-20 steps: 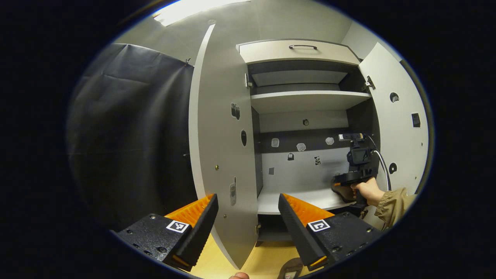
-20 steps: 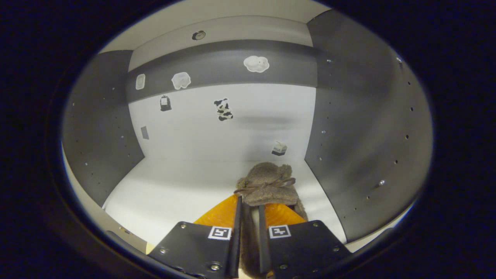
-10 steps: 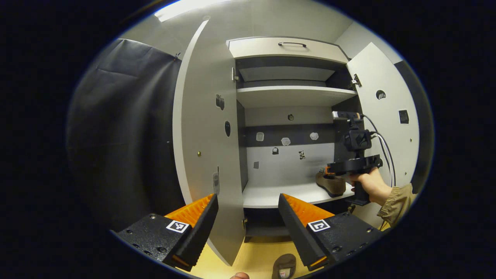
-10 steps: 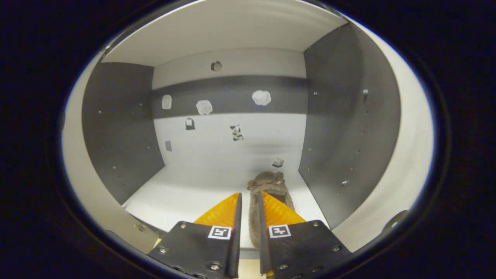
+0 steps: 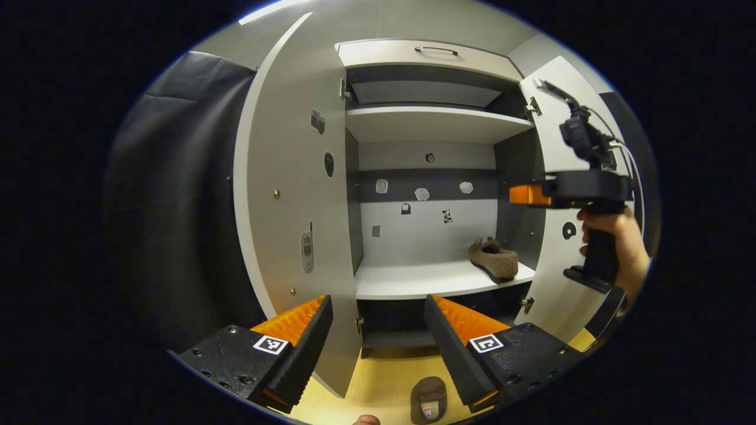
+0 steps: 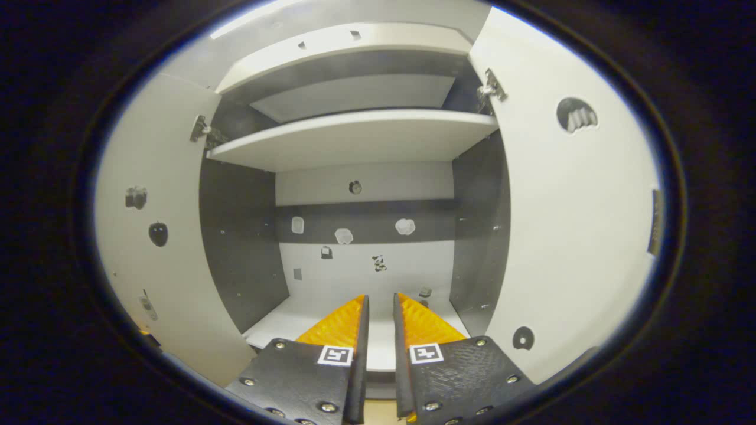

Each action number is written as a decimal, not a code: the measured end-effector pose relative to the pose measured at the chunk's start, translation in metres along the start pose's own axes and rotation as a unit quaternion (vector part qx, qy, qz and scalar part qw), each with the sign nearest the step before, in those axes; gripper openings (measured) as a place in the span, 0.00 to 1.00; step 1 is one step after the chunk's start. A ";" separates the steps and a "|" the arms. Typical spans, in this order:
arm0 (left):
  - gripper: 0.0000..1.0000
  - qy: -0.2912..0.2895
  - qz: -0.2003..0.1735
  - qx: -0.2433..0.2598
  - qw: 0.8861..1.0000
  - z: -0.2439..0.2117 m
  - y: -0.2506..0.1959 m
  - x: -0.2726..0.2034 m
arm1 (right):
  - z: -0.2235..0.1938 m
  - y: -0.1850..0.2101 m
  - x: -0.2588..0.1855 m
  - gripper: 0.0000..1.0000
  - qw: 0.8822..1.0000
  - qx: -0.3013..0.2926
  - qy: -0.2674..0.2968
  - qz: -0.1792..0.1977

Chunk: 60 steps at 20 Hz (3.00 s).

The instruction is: Grab one shoe with the right hand and put it into the shoe cabinet, grab the other shoe with the left hand and put it into the shoe cabinet; then close the right door with the right hand and the left door with the left hand.

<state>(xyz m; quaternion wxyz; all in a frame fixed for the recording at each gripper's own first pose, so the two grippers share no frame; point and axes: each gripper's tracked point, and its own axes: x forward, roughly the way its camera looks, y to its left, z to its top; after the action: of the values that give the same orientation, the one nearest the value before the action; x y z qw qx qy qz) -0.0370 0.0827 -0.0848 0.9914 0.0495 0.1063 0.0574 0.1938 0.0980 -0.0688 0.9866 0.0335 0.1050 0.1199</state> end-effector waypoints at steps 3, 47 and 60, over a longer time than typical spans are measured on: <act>0.96 0.023 -0.017 0.001 1.000 -0.026 -0.008 0.007 | 0.019 -0.003 -0.031 0.21 1.000 -0.003 -0.021 -0.002; 0.71 0.381 -0.159 -0.037 0.910 -0.435 -0.092 0.048 | 0.079 -0.116 -0.201 0.21 0.975 -0.080 -0.051 -0.202; 0.01 0.360 -0.127 0.035 0.923 -0.394 -0.086 0.056 | 0.088 -0.123 -0.223 0.21 0.972 -0.066 -0.073 -0.214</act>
<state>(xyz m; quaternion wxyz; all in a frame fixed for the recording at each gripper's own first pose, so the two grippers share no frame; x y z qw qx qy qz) -0.0588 0.0388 -0.4892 0.8828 0.0459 0.4638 -0.0587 0.0297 -0.0795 0.0501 0.9944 -0.0466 0.0296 -0.0905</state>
